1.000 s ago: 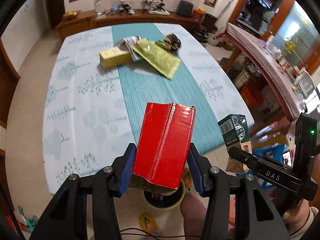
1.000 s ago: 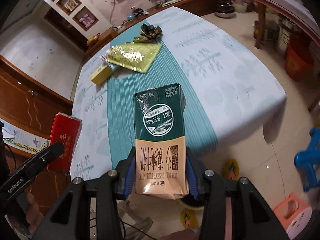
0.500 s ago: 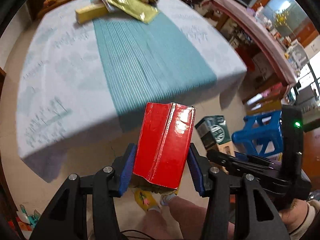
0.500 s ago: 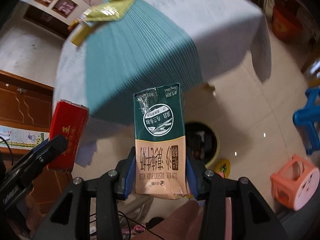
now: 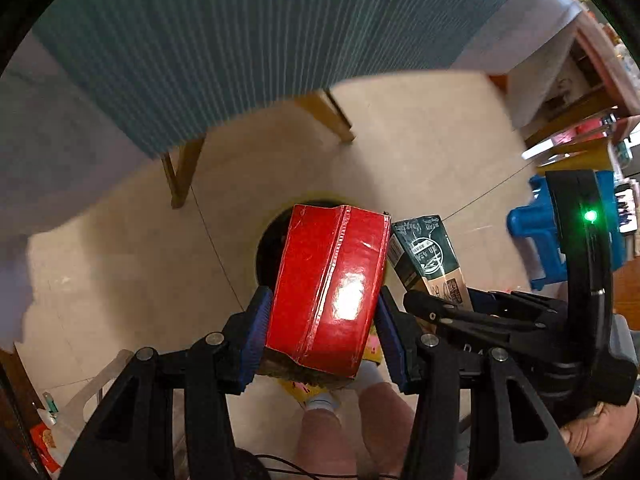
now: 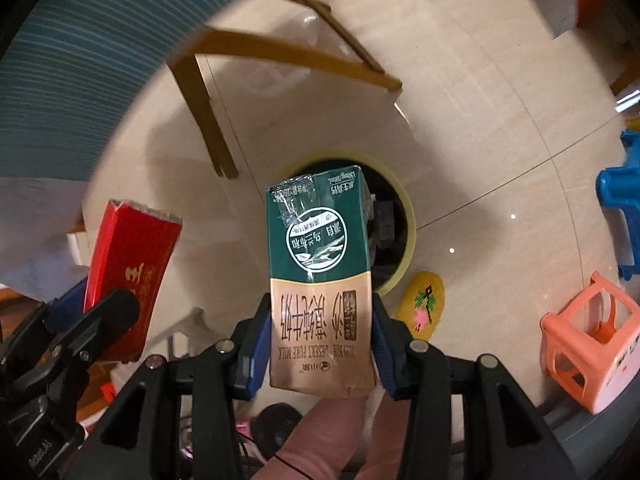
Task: Collect trash
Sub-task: 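Open both tools to drop the box and carton into the bin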
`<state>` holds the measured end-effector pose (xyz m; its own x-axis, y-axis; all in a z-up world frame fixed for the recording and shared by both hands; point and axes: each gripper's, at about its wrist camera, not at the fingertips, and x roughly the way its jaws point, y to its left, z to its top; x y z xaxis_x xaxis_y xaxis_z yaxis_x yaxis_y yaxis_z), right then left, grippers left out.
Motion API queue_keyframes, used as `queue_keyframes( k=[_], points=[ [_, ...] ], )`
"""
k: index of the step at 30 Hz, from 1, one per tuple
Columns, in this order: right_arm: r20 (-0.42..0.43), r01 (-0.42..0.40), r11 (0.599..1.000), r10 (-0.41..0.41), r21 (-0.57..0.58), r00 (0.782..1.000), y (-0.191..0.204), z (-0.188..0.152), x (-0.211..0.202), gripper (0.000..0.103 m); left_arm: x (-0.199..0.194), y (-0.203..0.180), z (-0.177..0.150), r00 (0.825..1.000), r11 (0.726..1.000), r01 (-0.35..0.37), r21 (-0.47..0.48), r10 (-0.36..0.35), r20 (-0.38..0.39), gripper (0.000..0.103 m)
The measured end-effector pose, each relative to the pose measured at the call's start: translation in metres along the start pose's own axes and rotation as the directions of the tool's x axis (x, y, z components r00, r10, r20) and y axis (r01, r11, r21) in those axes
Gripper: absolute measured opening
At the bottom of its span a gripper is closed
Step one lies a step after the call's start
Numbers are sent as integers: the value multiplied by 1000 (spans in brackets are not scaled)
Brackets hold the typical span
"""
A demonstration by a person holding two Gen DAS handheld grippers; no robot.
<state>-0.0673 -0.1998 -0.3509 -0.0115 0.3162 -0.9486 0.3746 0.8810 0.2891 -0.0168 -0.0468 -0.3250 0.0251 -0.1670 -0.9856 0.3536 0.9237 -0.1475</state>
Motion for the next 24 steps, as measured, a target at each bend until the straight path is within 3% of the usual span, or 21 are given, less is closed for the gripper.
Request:
queue_keyframes(
  k=[5, 7, 9, 11, 13, 15, 24],
  points=[
    [-23, -5, 1000, 4, -17, 1000, -6, 15, 46, 45, 39, 8, -1, 999, 999, -47, -12, 46, -26, 52],
    [-30, -13, 1000, 12, -21, 999, -8, 17, 62, 46, 49, 13, 3, 998, 998, -60, -19, 60, -30, 59],
    [-41, -20, 1000, 20, -14, 999, -8, 23, 72, 46, 54, 18, 6, 997, 997, -73, -34, 72, -30, 75],
    [-57, -36, 999, 36, -11, 998, -7, 28, 82, 46, 55, 25, 9, 996, 995, -85, -54, 83, -27, 81],
    [-59, -35, 999, 34, -11, 998, -7, 31, 83, 50, 54, 29, 14, 995, 993, -97, -65, 96, -23, 82],
    [-50, -34, 999, 33, -12, 998, -5, 32, 80, 61, 50, 31, 14, 994, 992, -108, -71, 107, -19, 83],
    [-24, -38, 998, 37, -41, 999, 9, 27, 51, 62, 8, 25, 14, 993, 990, -116, -85, 119, 27, 83]
  ],
)
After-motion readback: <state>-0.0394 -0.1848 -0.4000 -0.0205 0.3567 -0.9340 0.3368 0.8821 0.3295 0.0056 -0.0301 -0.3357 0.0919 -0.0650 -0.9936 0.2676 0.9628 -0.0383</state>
